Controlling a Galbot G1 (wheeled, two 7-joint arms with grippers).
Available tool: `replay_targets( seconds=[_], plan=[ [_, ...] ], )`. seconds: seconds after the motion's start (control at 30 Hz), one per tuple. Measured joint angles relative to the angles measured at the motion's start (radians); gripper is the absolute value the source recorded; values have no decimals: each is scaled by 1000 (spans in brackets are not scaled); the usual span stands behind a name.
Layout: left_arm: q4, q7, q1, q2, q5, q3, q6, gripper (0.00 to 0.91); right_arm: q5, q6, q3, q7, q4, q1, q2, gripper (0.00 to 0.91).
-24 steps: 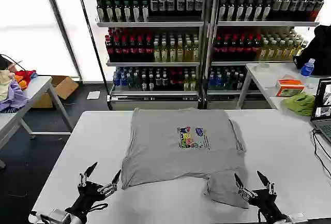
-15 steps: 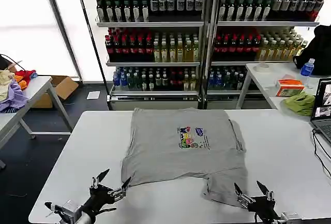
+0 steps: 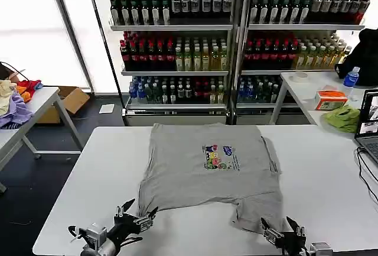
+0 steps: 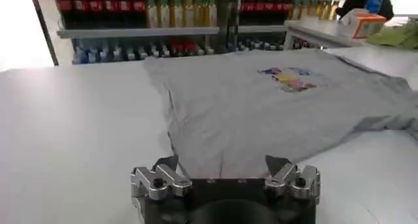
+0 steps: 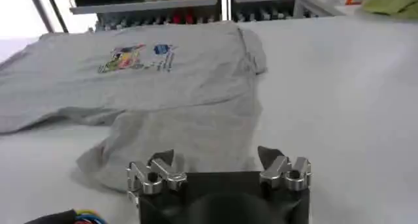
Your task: Fold and organize the clothes.
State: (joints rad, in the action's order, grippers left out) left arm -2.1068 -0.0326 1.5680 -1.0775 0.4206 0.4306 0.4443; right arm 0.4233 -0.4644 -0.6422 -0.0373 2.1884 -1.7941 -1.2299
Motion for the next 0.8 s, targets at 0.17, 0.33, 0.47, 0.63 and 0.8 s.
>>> replay_targets(
  seconds=[0.17,0.33,0.47,0.63,0.8],
  plan=[
    [32,2,-20,-9,-33,-17,-7,665,-18,9,16,13,0,-14,-5,0],
    [61,-1,-20,-23,-86,-28,-24,322,-29,21,19,27,0,-29,-5,0],
    [71,-6,-12,-34,-127,-31,-46,0,-35,35,21,39,-1,-39,-10,0],
    [85,-6,-8,-47,-157,-31,-68,0,-36,53,19,54,-4,-42,-8,0],
    [94,-6,-8,-61,-174,-33,-86,0,-35,75,15,74,3,-48,1,0]
  ],
)
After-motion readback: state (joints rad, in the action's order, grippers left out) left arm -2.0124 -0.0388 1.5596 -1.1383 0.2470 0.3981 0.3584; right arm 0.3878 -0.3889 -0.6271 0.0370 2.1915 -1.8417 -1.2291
